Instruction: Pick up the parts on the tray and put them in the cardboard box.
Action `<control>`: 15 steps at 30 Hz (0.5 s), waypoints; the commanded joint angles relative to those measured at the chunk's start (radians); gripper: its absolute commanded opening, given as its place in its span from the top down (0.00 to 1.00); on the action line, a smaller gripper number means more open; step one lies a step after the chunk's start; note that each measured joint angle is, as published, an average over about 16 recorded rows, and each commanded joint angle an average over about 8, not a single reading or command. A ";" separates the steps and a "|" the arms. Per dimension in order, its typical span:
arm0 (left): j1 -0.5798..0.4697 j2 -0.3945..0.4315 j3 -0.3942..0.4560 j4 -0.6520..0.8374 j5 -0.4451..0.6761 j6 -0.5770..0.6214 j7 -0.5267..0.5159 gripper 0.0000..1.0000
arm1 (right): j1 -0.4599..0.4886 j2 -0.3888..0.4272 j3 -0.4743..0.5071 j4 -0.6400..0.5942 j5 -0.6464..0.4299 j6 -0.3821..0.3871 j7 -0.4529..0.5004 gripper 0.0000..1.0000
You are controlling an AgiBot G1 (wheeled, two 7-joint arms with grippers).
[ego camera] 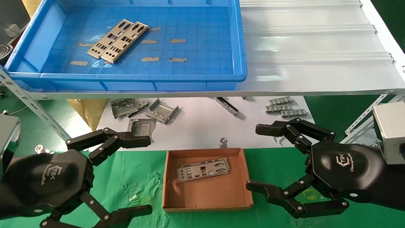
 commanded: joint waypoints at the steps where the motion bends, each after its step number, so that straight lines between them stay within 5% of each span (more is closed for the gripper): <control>1: 0.000 0.000 0.000 0.000 0.000 0.000 0.000 0.00 | 0.000 0.000 0.000 0.000 0.000 0.000 0.000 0.00; 15: 0.000 0.000 0.000 0.000 0.000 0.000 0.000 0.00 | 0.000 0.000 0.000 0.000 0.000 0.000 0.000 0.00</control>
